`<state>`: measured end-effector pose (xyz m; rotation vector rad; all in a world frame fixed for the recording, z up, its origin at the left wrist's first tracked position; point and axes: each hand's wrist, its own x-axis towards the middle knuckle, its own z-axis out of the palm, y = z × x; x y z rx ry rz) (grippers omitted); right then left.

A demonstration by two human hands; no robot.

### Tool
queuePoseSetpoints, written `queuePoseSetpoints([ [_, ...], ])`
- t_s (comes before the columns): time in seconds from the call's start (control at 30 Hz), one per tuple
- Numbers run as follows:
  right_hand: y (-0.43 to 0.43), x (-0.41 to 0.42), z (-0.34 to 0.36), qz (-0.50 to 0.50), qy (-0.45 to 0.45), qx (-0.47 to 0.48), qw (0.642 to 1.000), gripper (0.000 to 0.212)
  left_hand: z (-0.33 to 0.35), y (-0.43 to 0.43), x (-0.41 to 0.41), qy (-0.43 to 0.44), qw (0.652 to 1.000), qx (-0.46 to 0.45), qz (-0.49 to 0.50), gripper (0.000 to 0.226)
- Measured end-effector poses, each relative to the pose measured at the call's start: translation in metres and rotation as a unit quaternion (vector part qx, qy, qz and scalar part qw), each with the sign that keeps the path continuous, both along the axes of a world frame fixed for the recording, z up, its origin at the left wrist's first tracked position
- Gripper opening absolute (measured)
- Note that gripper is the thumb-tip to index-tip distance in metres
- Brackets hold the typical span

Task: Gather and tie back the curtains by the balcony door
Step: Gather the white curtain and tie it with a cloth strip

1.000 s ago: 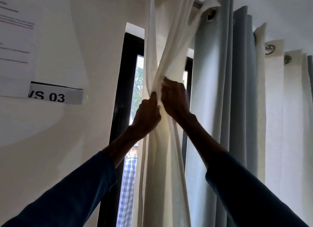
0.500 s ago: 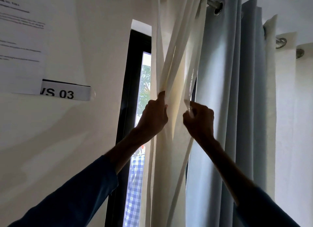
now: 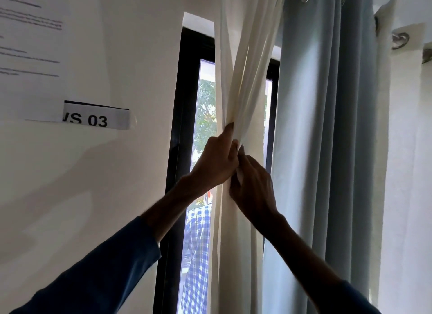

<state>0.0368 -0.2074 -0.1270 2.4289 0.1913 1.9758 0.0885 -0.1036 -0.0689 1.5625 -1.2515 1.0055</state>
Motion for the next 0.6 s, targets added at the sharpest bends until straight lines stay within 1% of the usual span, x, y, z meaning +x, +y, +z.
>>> queuePoseSetpoints([
  [0.1, 0.0, -0.001, -0.005, -0.015, 0.028, -0.006, 0.999, 0.055, -0.005, 0.003, -0.003, 0.017, 0.998, -0.01, -0.064, 0.054],
  [0.17, -0.001, -0.002, -0.009, -0.018, 0.055, -0.014, 0.998, 0.056, -0.006, 0.003, -0.005, 0.035, 0.996, -0.032, -0.08, 0.057],
  [0.23, -0.002, -0.004, -0.012, -0.018, 0.088, -0.021, 0.996, 0.05, -0.005, 0.005, -0.009, 0.059, 0.991, -0.059, -0.105, 0.059],
  [0.3, 0.001, -0.007, -0.013, -0.029, 0.108, -0.031, 0.993, 0.04, -0.005, 0.008, -0.018, 0.069, 0.986, -0.099, -0.111, 0.07],
  [0.37, 0.003, -0.012, -0.015, -0.023, 0.108, -0.043, 0.993, 0.032, -0.004, 0.007, -0.027, 0.068, 0.982, -0.146, -0.101, 0.079],
  [0.43, 0.002, -0.017, -0.017, 0.013, 0.106, -0.045, 0.993, 0.036, -0.004, 0.003, -0.03, 0.097, 0.977, -0.172, -0.081, 0.083],
  [0.53, -0.007, -0.024, -0.015, 0.098, 0.124, -0.044, 0.987, 0.05, -0.003, -0.002, -0.026, 0.13, 0.974, -0.182, -0.042, 0.08],
  [0.6, -0.018, -0.028, -0.014, 0.155, 0.092, -0.033, 0.983, 0.05, -0.004, -0.004, -0.025, 0.14, 0.973, -0.182, -0.034, 0.084],
])
